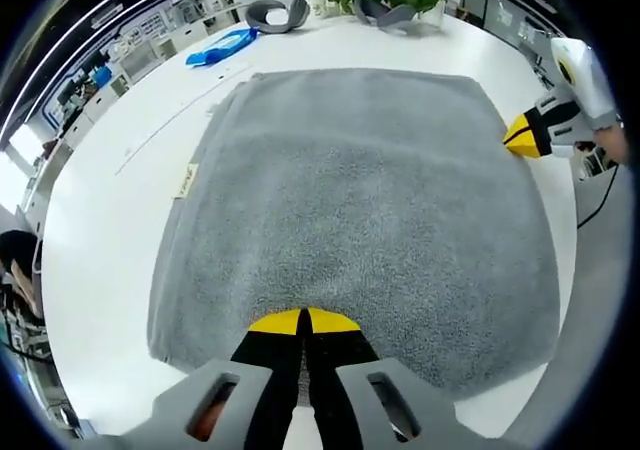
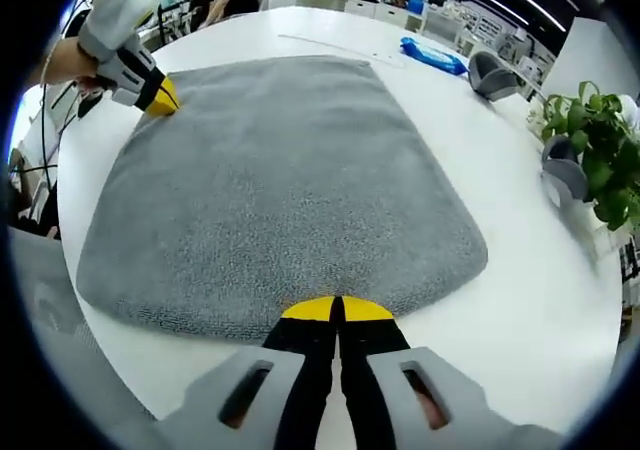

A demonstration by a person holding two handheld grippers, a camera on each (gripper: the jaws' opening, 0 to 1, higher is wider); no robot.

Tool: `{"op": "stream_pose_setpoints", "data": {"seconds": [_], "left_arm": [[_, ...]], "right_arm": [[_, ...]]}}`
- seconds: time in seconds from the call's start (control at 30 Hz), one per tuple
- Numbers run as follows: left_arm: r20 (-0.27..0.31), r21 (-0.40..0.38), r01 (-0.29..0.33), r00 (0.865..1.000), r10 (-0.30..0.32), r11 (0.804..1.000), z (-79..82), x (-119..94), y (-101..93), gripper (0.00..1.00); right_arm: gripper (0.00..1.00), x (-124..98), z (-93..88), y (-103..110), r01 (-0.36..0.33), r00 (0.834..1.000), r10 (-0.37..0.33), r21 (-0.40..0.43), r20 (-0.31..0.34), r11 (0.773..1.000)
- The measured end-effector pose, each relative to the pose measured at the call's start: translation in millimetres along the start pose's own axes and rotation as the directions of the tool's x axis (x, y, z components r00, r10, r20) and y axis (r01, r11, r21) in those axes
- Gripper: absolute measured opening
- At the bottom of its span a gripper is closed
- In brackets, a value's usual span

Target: Fold the towel on the table until its edges align and the towel forms a compact rectangular stack.

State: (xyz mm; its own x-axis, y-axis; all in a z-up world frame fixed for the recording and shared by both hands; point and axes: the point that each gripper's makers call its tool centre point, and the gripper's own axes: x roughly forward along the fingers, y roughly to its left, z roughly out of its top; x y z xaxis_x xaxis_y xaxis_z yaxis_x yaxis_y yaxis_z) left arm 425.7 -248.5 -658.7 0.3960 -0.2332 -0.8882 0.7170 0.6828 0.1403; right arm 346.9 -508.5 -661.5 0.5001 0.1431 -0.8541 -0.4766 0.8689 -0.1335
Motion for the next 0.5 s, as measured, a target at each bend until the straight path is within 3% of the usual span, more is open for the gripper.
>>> {"op": "stream_pose_setpoints", "data": {"seconds": [0.5], "left_arm": [[-0.020, 0.075, -0.014, 1.000, 0.015, 0.997, 14.1, 7.5, 3.3, 0.00]], "right_arm": [[0.00, -7.1, -9.8, 9.4, 0.029, 0.999, -0.030, 0.043, 0.022, 0.999]]}}
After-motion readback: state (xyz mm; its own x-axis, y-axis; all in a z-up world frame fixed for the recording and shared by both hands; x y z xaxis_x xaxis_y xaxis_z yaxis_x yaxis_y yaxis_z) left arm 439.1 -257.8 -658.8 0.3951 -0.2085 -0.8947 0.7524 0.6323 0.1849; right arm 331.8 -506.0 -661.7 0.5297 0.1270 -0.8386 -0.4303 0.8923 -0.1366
